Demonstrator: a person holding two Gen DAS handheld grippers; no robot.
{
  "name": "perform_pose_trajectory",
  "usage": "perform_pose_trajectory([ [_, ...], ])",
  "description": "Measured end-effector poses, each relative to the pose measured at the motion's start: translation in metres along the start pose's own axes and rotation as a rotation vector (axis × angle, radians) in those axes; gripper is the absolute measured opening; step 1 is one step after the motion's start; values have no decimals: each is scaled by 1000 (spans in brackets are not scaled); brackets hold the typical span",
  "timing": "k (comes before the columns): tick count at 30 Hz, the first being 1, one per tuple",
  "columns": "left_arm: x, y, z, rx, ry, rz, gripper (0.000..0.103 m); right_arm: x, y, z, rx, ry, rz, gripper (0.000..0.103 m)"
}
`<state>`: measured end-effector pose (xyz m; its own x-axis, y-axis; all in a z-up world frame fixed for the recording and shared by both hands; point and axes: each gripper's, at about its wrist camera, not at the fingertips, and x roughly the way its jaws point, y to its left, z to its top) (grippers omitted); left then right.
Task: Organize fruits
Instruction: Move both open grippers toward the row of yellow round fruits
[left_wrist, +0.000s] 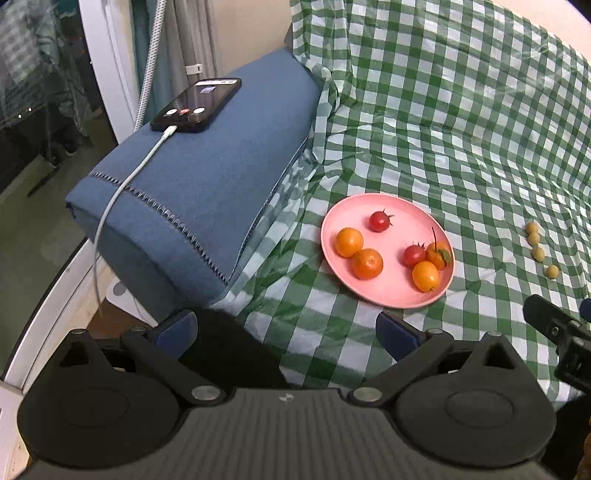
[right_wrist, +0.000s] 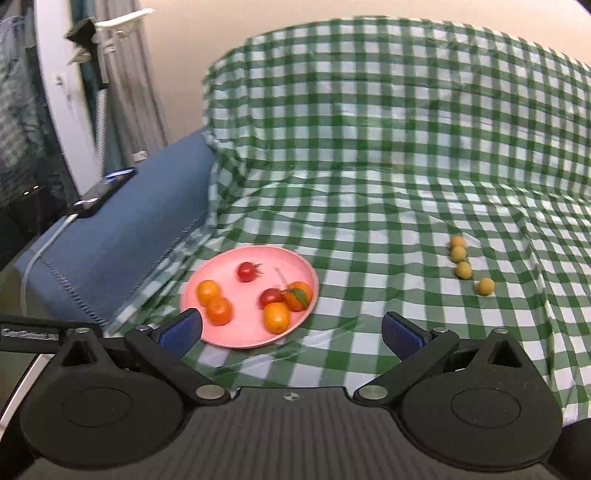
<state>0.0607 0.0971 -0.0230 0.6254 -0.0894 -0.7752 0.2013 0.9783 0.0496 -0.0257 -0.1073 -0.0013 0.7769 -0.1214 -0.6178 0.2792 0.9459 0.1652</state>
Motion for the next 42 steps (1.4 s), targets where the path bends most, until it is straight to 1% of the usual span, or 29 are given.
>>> perform_pose_trajectory([
  [4,17,-5,18,-12,0,-3,103,27,-18,2,22,7,-65,102],
  [7,31,-4,36,-38,2,-2,103,62,-36,3,14,-9,-135,102],
  [9,40,-1,47,-57,2,-1,103,98,-52,6,6,-30,-195,102],
  [13,54,9,65,-85,6,22,103,176,-90,17,60,-80,-311,102],
  [17,66,20,79,-97,8,59,103,252,-114,32,91,-79,-382,102],
  [19,74,25,84,-103,14,75,103,279,-120,32,88,-49,-394,102],
  [20,76,27,86,-107,17,78,103,294,-123,28,81,15,-392,102],
  [22,83,30,88,-111,22,79,103,296,-120,27,61,8,-403,102],
  [25,89,32,89,-111,13,64,103,298,-122,25,69,6,-397,102],
  [30,91,28,87,-63,-8,42,103,297,-122,24,69,6,-397,102],
  [31,91,28,86,-55,-8,32,103,297,-120,24,68,7,-397,102],
  [33,90,30,84,-44,-2,-15,103,297,-123,23,67,7,-398,102],
  [36,94,33,80,-15,27,-60,103,299,-126,25,66,7,-397,102],
  [39,93,32,74,32,21,-76,103,299,-125,25,67,7,-398,102],
  [42,93,32,71,53,13,-89,103,300,-125,24,67,7,-398,102],
])
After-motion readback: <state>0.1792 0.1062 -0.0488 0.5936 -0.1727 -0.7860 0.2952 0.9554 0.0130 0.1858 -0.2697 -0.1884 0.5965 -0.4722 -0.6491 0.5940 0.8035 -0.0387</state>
